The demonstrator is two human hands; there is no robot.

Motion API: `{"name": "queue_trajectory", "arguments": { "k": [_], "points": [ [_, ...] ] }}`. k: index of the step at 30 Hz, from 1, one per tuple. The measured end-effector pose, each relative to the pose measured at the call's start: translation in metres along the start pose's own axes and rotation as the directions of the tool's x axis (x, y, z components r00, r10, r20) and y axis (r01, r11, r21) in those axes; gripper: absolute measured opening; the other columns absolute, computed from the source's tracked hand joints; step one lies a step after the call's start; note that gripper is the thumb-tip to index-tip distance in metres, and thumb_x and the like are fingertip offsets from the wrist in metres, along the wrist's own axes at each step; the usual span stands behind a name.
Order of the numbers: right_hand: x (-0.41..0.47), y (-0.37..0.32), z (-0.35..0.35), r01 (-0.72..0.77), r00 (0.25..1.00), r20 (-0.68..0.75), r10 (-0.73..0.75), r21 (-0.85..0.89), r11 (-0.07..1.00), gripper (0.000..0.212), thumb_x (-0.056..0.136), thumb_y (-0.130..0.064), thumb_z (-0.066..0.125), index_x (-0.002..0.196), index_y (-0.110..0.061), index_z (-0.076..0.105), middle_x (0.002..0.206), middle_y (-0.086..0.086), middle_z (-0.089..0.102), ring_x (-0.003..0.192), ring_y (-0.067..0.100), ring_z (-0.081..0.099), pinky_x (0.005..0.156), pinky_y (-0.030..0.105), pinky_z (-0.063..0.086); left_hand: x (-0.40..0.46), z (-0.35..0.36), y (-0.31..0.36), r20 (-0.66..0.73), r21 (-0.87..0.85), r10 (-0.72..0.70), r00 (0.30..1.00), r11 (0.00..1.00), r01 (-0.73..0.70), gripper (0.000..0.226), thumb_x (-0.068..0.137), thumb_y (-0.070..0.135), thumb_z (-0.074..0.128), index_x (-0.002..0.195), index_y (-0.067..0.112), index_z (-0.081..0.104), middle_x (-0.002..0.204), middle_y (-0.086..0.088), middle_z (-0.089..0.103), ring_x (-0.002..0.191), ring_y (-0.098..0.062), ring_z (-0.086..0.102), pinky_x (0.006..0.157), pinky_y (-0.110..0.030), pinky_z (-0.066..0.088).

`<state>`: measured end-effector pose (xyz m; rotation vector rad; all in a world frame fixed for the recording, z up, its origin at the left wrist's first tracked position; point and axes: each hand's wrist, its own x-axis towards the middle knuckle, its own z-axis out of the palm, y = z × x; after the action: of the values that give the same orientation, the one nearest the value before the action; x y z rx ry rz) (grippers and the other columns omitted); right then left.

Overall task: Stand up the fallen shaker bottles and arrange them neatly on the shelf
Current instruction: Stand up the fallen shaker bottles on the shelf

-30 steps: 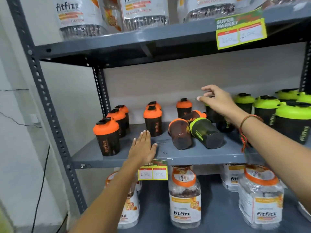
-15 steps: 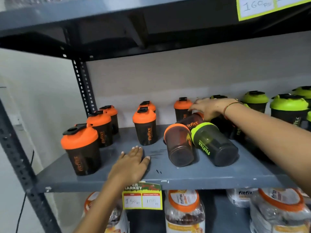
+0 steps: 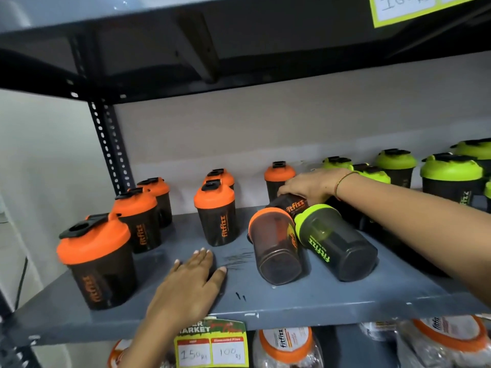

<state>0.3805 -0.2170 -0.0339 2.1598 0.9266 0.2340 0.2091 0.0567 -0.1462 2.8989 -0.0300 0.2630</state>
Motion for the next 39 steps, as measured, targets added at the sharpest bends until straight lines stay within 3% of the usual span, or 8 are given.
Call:
{"name": "queue_trajectory", "arguments": {
  "k": [3,5,11,18,25,28,32,39],
  "points": [
    [-0.004,0.001,-0.02,-0.105,0.99,-0.079,0.118,0.153,0.983,0.07,0.075,-0.023,0.069,0.139,-0.036,0.044,0.134,0.0,0.052,0.128,0.027,0.047,0.095,0.044,0.045,0.0,0.0,-0.001,-0.003,-0.011,0.006,1.0,1.0,-0.006,0.062,0.096,0.053,0.02,0.151,0.025,0.014,0.16,0.008,0.011,0.147,-0.007,0.009,0.121,-0.032,0.003],
    [-0.005,0.004,-0.032,-0.107,0.989,-0.092,0.112,0.058,0.993,0.076,0.07,-0.025,0.073,0.138,-0.038,0.042,0.131,-0.002,0.051,0.126,0.026,0.046,0.089,0.042,0.046,0.0,0.0,-0.001,-0.008,-0.019,0.005,1.0,1.0,-0.006,0.062,0.096,0.053,0.02,0.151,0.026,0.014,0.16,0.008,0.012,0.147,-0.007,0.009,0.12,-0.032,0.003],
    [0.002,-0.008,-0.041,0.0,0.992,-0.121,-0.038,-0.303,0.953,0.064,0.083,-0.029,0.065,0.141,-0.039,0.04,0.138,-0.004,0.049,0.134,0.024,0.042,0.089,0.039,0.044,0.0,0.001,-0.002,-0.016,-0.029,0.006,1.0,1.0,-0.006,0.062,0.096,0.053,0.022,0.15,0.025,0.017,0.16,0.008,0.014,0.147,-0.007,0.011,0.12,-0.032,0.004],
    [0.008,-0.021,-0.039,0.12,0.972,-0.104,-0.209,-0.542,0.831,0.036,0.093,-0.022,0.054,0.127,-0.033,0.054,0.12,-0.003,0.058,0.118,0.026,0.052,0.09,0.043,0.047,0.002,0.001,-0.002,-0.022,-0.014,0.008,1.0,1.0,-0.008,0.062,0.096,0.053,0.022,0.15,0.025,0.018,0.16,0.007,0.015,0.147,-0.008,0.012,0.12,-0.033,0.005],
    [0.003,-0.017,-0.04,0.071,0.963,-0.184,-0.199,-0.535,0.842,0.064,0.084,-0.018,0.063,0.142,-0.031,0.039,0.13,0.0,0.056,0.122,0.026,0.051,0.091,0.041,0.046,0.001,0.001,-0.002,-0.021,-0.017,0.005,1.0,1.0,-0.005,0.061,0.096,0.053,0.023,0.15,0.024,0.02,0.159,0.007,0.017,0.147,-0.008,0.013,0.12,-0.034,0.006],
    [-0.017,-0.012,-0.051,-0.07,0.945,-0.319,-0.07,-0.406,0.911,0.069,0.082,-0.023,0.063,0.145,-0.031,0.037,0.132,-0.001,0.056,0.124,0.025,0.052,0.087,0.039,0.048,0.0,0.001,-0.001,-0.021,-0.015,0.006,1.0,1.0,-0.006,0.062,0.096,0.053,0.023,0.15,0.024,0.021,0.159,0.007,0.018,0.147,-0.009,0.014,0.12,-0.034,0.006],
    [-0.063,-0.015,-0.076,-0.244,0.889,-0.386,0.247,0.058,0.968,0.07,0.082,-0.045,0.062,0.146,-0.029,0.039,0.136,0.004,0.052,0.127,0.028,0.049,0.088,0.044,0.051,0.0,0.001,-0.001,-0.011,-0.012,0.008,1.0,1.0,-0.008,0.062,0.096,0.051,0.023,0.15,0.021,0.02,0.16,0.004,0.018,0.147,-0.01,0.014,0.12,-0.036,0.006],
    [-0.116,-0.044,-0.062,-0.565,0.697,-0.064,0.714,0.564,0.602,0.09,0.071,-0.081,0.054,0.13,-0.013,0.052,0.121,0.021,0.064,0.113,0.044,0.058,0.082,0.044,0.048,-0.002,0.0,0.001,0.012,0.017,0.003,1.0,1.0,-0.003,0.061,0.097,0.05,0.022,0.15,0.019,0.02,0.16,0.002,0.016,0.147,-0.012,0.013,0.12,-0.038,0.006]
  ]
}}
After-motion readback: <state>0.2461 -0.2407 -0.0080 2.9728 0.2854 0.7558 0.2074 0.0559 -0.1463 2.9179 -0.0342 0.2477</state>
